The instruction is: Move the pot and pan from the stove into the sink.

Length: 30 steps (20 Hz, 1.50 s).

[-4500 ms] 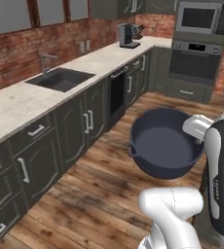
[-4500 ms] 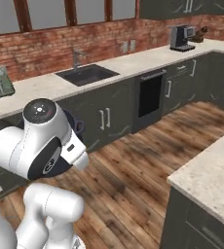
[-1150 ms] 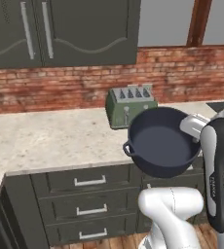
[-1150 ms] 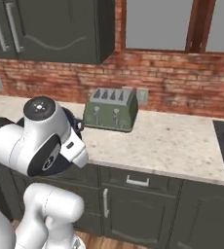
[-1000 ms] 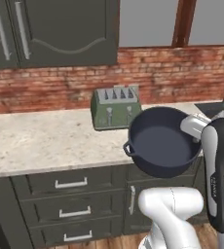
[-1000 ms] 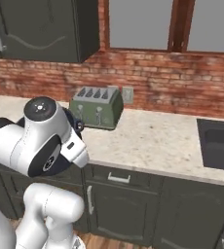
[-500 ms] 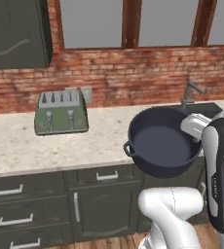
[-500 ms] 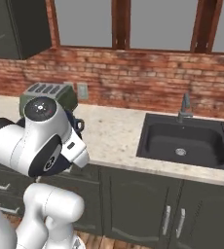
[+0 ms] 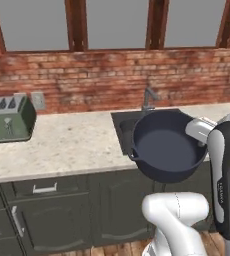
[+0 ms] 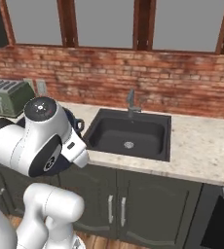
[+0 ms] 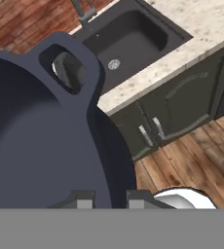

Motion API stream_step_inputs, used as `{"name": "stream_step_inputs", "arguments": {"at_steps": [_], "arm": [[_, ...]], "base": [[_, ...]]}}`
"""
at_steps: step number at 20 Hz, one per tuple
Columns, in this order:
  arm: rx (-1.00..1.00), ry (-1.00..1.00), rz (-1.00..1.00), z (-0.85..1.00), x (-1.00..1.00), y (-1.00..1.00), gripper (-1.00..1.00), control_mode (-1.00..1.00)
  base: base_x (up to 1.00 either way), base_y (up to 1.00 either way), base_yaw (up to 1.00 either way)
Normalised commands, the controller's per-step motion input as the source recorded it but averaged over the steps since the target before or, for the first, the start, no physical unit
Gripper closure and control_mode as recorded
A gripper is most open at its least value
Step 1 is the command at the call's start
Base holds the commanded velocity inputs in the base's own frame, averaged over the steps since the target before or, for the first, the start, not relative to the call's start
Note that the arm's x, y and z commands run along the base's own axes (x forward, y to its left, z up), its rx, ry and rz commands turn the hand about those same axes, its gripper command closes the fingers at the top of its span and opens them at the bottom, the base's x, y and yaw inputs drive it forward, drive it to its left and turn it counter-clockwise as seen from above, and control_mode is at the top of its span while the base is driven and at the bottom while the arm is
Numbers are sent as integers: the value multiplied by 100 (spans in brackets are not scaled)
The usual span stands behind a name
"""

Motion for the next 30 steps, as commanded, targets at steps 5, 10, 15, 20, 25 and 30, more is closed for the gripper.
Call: {"name": "stream_step_inputs", "arguments": {"at_steps": [5, 10, 15, 20, 25, 30], "arm": [[0, 0, 0, 0, 0, 0, 100, 100], [0, 0, 0, 0, 0, 0, 100, 100], [0, 0, 0, 0, 0, 0, 100, 100], [0, 0, 0, 0, 0, 0, 100, 100], [0, 0, 0, 0, 0, 0, 100, -100], [1, 1, 3, -11, 13, 0, 100, -100]], "base": [[17, -100, 0], [26, -81, 1], [72, -26, 8], [74, -8, 5], [10, 0, 0], [0, 0, 0]]}}
